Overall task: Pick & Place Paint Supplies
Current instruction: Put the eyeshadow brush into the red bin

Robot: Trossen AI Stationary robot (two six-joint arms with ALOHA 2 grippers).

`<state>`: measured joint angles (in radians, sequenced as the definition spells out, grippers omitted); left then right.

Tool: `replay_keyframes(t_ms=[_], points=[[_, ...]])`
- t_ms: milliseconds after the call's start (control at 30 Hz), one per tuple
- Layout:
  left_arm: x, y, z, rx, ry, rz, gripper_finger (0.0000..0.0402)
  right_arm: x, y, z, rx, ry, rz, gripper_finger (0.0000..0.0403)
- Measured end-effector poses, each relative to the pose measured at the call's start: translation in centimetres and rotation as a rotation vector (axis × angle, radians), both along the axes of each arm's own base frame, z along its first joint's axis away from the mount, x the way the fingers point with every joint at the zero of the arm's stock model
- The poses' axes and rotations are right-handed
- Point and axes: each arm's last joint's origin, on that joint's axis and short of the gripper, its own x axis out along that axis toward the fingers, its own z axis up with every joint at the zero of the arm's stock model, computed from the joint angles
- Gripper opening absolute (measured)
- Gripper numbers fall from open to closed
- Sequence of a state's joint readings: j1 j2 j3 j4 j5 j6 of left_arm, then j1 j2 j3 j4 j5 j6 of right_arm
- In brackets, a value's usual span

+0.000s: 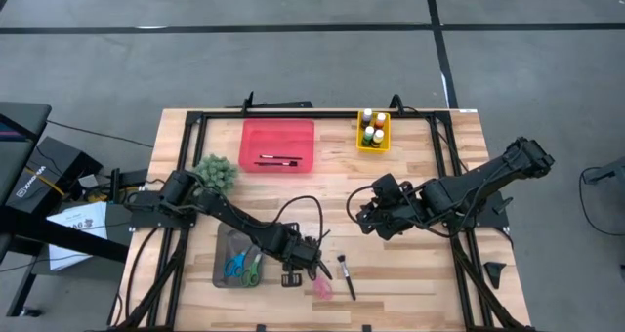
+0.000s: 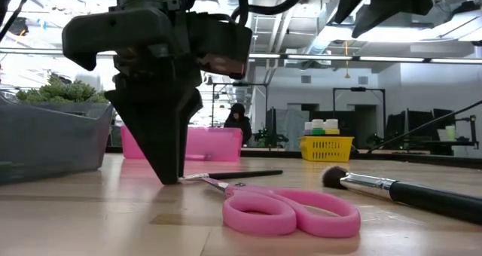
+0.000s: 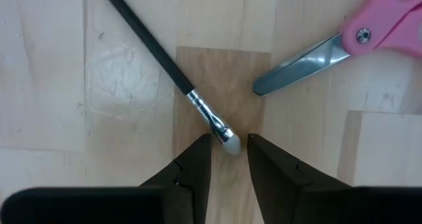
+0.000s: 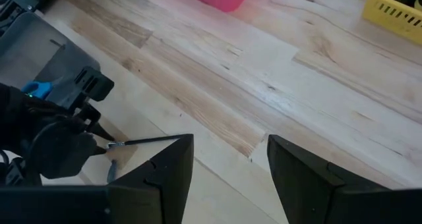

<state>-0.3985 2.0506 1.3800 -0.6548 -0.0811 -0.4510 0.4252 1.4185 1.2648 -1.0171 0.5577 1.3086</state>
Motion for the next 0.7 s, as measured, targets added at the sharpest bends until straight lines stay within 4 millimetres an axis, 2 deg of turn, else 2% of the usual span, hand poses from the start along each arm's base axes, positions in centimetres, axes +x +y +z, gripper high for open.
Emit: replay_keyframes(t_ms=[167, 400, 700], points=[[0.12, -0.02, -0.50, 0.011, 0.008, 0.006, 0.0078, 0.00, 0.00, 0.00, 0.001, 0.000, 0.000, 0.0189], [0.19, 0.07, -0.51, 0.024, -0.006, 0.037, 0.0006, -0.01, 0.12, 0.00, 0.009, 0.000, 0.007, 0.0189], [0.01, 0.30, 0.01, 0.020, -0.011, 0.084, 0.0001, -0.01, 0.25, 0.02, 0.012, -0.004, 0.011, 0.0189]])
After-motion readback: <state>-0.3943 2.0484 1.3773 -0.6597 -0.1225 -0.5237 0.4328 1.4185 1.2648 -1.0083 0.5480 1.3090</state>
